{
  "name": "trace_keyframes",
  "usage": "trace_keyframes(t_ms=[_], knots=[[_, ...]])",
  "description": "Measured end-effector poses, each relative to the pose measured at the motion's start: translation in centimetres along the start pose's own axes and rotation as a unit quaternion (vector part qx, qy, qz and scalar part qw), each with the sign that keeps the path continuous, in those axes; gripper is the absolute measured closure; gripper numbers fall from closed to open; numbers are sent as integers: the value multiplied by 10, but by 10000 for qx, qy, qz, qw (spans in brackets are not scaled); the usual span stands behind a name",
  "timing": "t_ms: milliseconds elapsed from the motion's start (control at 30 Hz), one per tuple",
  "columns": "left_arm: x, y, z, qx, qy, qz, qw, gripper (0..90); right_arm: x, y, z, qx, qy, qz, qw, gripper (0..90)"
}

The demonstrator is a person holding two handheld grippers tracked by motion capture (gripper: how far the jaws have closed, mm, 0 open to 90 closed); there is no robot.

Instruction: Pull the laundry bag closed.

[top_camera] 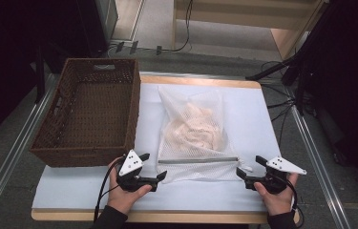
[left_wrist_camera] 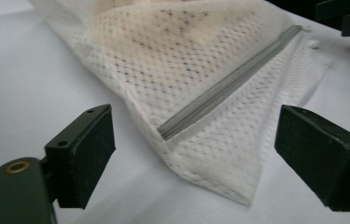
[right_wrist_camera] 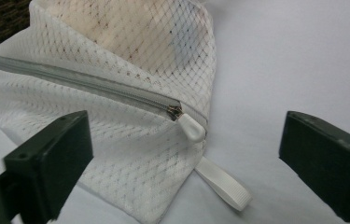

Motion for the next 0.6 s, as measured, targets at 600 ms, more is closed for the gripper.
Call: trace_keyframes(t_ms=[600], knots=[[-25,-5,5,83,355,116,9993,0,-6,5,-2,46,75,-44,10000,0]])
Point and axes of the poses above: each handheld gripper's, and its own axes: x roughly forward along the jaws, z roughly out of its underside, y roughly to its right, the point moved 6 cm from there along x, roughly forward along the jaws, and after that the axes turned 10 degrees about x, right-handed, at the moved point
